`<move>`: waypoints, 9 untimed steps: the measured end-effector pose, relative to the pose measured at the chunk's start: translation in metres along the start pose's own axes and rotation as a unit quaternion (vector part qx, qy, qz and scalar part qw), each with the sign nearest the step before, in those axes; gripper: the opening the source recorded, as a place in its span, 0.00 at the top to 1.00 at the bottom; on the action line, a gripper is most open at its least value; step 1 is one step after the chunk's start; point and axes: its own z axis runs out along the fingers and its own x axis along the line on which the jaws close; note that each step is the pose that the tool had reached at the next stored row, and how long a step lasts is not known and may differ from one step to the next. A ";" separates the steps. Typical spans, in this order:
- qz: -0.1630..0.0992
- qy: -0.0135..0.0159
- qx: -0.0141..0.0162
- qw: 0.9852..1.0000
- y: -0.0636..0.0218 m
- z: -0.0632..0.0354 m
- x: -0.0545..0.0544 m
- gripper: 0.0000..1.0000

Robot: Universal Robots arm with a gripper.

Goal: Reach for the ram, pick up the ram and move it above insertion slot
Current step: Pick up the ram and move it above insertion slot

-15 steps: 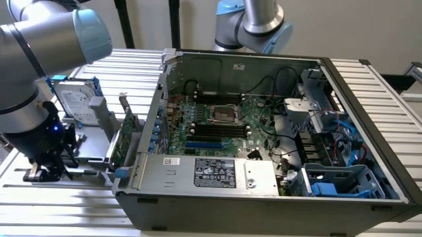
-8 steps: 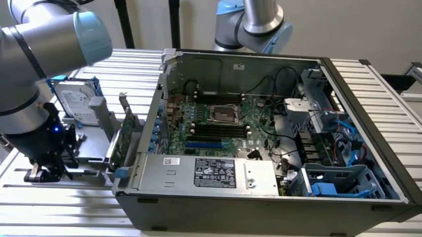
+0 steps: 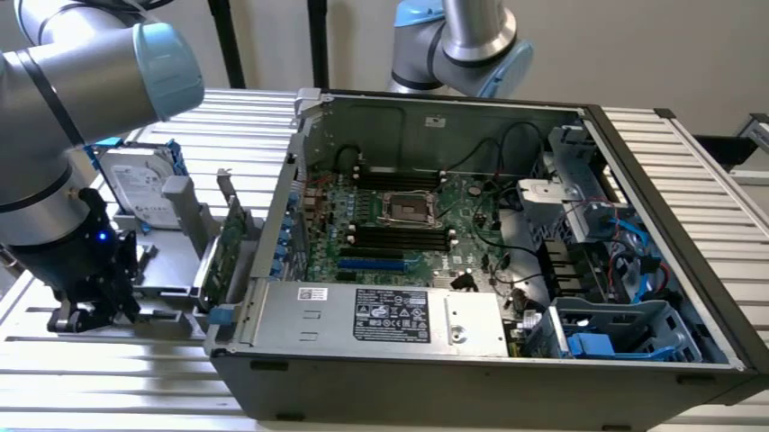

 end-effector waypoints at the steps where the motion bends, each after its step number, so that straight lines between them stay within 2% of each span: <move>1: 0.000 0.000 0.000 1.000 0.0000 0.0001 0.000 0.79; 5: 0.000 0.000 0.000 1.000 0.0000 0.0000 0.000 0.79; 7: 0.000 0.000 0.000 1.000 0.0000 0.0000 0.000 0.81; 8: 0.000 0.000 0.000 1.000 0.0000 0.0000 0.000 0.87; 9: 0.001 0.000 0.000 1.000 0.0000 0.0000 0.000 0.87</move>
